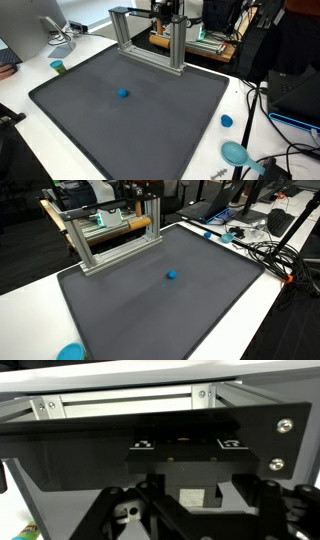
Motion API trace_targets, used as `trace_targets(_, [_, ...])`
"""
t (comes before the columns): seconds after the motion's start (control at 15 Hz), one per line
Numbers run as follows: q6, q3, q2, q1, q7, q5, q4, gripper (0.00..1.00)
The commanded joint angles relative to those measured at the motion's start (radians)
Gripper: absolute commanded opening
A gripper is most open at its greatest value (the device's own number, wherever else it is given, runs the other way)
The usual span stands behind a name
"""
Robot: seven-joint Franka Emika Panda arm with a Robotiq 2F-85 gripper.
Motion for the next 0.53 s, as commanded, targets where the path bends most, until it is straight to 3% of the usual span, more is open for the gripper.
trace_targets(0.0, [-0.045,0.006,-0.006,0.001,-0.002,-0.019,0.001,0.89])
trace_targets(0.13, [-0.058,0.008,-0.007,0.002,0.005,-0.015,0.003,0.92])
trace_targets(0.27, [-0.056,0.008,-0.004,0.005,0.004,-0.011,0.006,0.87])
trace_targets(0.33, [-0.055,0.008,-0.004,0.006,0.003,-0.011,0.006,0.83])
trace_targets(0.47, [-0.049,0.004,-0.005,0.008,-0.002,-0.006,0.007,0.62])
